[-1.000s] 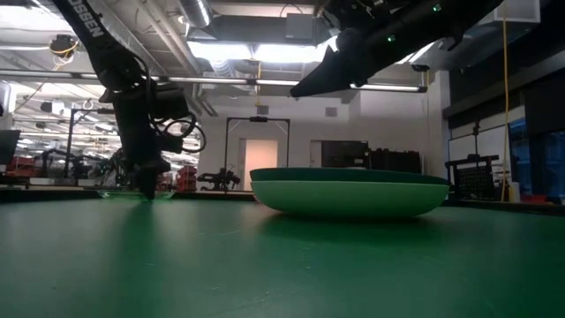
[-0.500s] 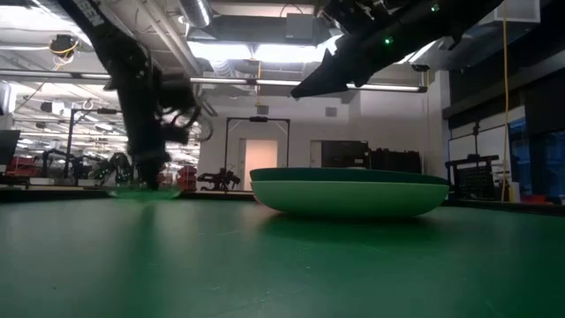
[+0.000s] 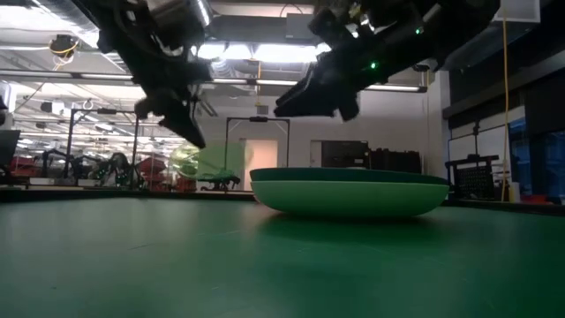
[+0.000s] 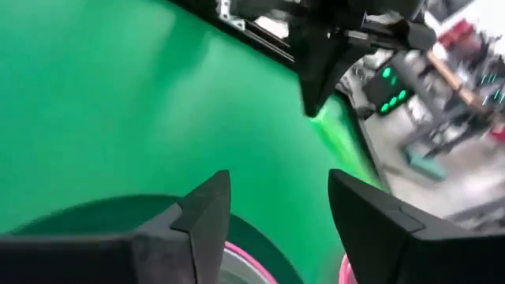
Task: Stack plastic plates
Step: Stack the green plate on top of the blue plate
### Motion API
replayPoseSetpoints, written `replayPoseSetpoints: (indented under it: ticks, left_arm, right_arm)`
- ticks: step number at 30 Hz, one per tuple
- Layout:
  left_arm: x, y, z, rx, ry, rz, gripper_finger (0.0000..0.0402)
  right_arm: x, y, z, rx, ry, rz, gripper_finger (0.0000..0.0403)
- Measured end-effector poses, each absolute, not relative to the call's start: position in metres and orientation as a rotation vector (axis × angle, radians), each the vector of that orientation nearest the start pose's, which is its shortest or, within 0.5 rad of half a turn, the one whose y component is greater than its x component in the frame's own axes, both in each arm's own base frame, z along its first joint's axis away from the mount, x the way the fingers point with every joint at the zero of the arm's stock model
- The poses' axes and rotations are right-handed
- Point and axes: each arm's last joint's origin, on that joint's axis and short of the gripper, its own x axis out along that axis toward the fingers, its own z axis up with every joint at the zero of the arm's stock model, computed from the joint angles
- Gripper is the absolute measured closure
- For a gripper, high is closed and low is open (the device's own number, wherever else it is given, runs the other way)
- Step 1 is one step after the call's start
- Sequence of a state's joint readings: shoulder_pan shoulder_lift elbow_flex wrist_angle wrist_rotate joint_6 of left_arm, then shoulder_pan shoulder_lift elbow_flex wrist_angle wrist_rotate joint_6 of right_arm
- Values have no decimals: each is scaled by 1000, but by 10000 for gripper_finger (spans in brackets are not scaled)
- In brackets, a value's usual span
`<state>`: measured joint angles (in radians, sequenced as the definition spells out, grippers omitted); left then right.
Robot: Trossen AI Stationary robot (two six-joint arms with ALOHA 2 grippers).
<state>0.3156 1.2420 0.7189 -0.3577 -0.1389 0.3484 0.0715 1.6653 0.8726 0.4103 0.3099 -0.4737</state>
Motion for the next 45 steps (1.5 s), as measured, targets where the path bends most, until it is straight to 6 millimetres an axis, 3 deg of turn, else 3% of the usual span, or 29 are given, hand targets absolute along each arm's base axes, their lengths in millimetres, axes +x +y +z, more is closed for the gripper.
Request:
replayPoseSetpoints:
  ticks: [4,9,24,28,35,45]
  left_arm:
    - [235,59,211,310,876,93,401]
    - [241,44,213,401,830,6,401]
    - [251,18,222,627,741,-33,401]
    - [251,18,222,641,738,-39,401]
    - [251,17,222,642,734,-43,401]
    - [255,18,228,531,658,30,332]
  right_arm:
    - [358,17,199,-619,385,-131,196]
    - [370,18,203,-672,384,-122,208]
    - [376,12,204,-714,546,-109,231]
    - [375,12,202,-714,561,-88,269]
    - [375,13,201,-740,570,-64,387]
    - [374,12,204,-793,589,-127,398]
